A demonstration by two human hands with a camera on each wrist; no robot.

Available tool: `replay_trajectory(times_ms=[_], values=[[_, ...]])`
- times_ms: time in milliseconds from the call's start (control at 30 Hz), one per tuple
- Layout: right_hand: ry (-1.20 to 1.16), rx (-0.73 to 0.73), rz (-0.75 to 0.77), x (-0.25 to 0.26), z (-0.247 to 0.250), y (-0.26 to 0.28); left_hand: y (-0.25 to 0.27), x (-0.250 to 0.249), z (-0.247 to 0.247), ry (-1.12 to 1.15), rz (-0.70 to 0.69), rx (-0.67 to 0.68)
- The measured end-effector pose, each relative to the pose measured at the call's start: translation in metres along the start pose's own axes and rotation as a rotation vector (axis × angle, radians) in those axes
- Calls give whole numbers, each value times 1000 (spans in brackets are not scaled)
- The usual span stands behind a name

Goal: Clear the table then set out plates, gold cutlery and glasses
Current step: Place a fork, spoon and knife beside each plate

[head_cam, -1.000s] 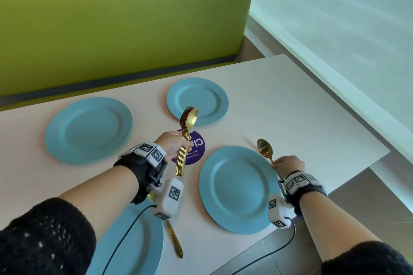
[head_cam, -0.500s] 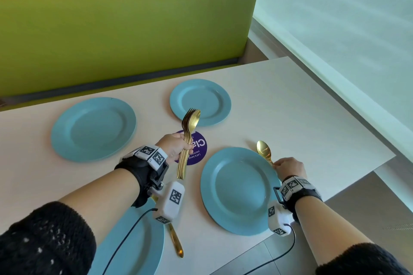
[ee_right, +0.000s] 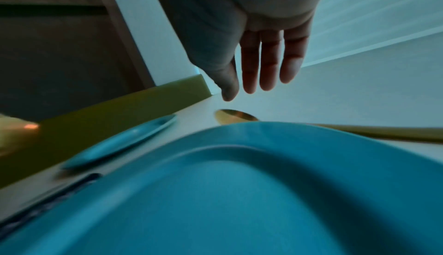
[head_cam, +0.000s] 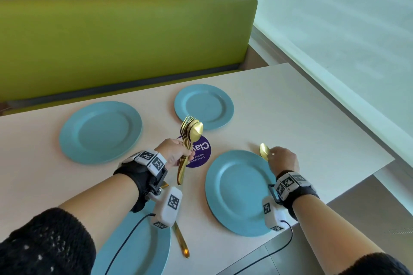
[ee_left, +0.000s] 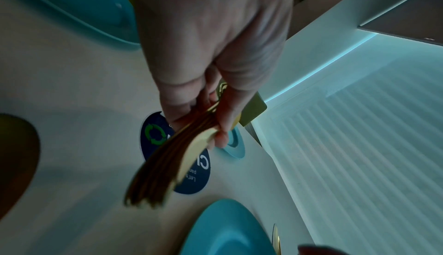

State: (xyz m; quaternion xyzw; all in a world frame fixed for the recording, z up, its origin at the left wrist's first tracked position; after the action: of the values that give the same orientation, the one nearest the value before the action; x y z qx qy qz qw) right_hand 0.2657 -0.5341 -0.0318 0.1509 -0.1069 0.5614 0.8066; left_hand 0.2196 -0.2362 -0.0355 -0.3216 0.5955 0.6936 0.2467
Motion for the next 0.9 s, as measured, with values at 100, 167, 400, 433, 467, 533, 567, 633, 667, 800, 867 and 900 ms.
replay_trajectory(times_ms=[100, 167, 400, 433, 467, 533, 567, 633, 667, 800, 867, 900], values=[[-99, -23, 202, 54, 1, 23, 7, -3, 6, -77, -28, 12], [-129, 15, 336, 91, -2, 48, 14, -5, 12, -113, -45, 37], [80, 204, 790, 177, -16, 129, 46, -12, 39, -288, -161, 197], [99, 211, 809, 183, -16, 137, 50, -13, 45, -322, -186, 208], [105, 214, 822, 187, -14, 143, 54, -13, 50, -352, -205, 219], [95, 210, 846, 195, -12, 153, 60, -13, 61, -391, -234, 241], [95, 209, 855, 198, -12, 157, 62, -13, 65, -393, -244, 252], [118, 224, 859, 204, -13, 160, 64, -13, 72, -386, -248, 269], [134, 232, 858, 206, -14, 160, 63, -13, 74, -384, -245, 272], [169, 248, 869, 213, -18, 148, 51, -16, 74, -370, -245, 243], [194, 252, 877, 217, -22, 134, 40, -22, 73, -339, -249, 191], [211, 258, 882, 219, -24, 125, 33, -26, 74, -317, -243, 153]])
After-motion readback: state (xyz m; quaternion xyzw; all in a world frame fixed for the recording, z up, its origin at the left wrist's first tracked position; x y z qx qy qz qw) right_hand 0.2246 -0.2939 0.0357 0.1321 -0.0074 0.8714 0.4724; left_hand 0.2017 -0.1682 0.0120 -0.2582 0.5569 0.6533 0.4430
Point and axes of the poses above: each hand's wrist, its own y-axis away from the middle knuckle, its own z-axis out of the back of the hand, x = y × z, the point moved 4 cm from there along -y, towards the middle knuckle, and after that the axes turned 5 degrees about -x, right-handed, at the moved point
